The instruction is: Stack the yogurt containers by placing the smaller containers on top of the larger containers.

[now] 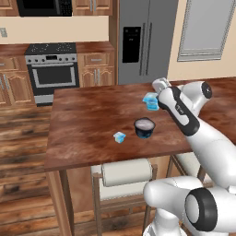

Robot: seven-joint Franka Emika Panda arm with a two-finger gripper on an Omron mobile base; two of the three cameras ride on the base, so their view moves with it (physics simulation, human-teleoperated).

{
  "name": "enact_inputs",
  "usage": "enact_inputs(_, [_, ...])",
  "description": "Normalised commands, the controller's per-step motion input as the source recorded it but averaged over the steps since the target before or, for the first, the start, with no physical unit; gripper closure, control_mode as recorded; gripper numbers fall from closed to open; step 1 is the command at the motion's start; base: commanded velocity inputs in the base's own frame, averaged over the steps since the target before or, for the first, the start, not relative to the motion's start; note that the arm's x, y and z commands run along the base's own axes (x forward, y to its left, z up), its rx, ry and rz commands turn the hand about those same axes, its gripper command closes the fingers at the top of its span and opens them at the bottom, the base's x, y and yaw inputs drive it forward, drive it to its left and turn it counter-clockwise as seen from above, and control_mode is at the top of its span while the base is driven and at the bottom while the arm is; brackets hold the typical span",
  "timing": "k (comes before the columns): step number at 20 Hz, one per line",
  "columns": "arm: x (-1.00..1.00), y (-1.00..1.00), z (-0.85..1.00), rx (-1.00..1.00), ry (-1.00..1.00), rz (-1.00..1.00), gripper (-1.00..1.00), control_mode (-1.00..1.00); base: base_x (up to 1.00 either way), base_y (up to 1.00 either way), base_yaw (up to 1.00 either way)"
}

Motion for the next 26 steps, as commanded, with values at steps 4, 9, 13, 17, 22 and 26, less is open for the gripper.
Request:
enact_inputs(4, [0.0,0.0,-0.11,0.01,0.0,0.0,1.0,-1.0,0.0,0.0,0.0])
enact_inputs(9, [0.0,-0.01,-0.24,0.01,0.0,0.0,1.0,-1.0,0.0,0.0,0.0])
enact_inputs(13, [0.01,-0.04,-0.22,0.04,0.0,0.0,1.0,-1.0,0.0,0.0,0.0])
enact_inputs(17, [0.07,-0.05,-0.2,0.05,0.0,0.0,1.0,-1.0,0.0,0.0,0.0])
enact_inputs(22, [0.11,-0.07,-0.22,0.05,0.0,0.0,1.0,-1.0,0.0,0.0,0.0])
enact_inputs(26, [0.18,-0.1,-0.2,0.04,0.0,0.0,1.0,-1.0,0.0,0.0,0.0])
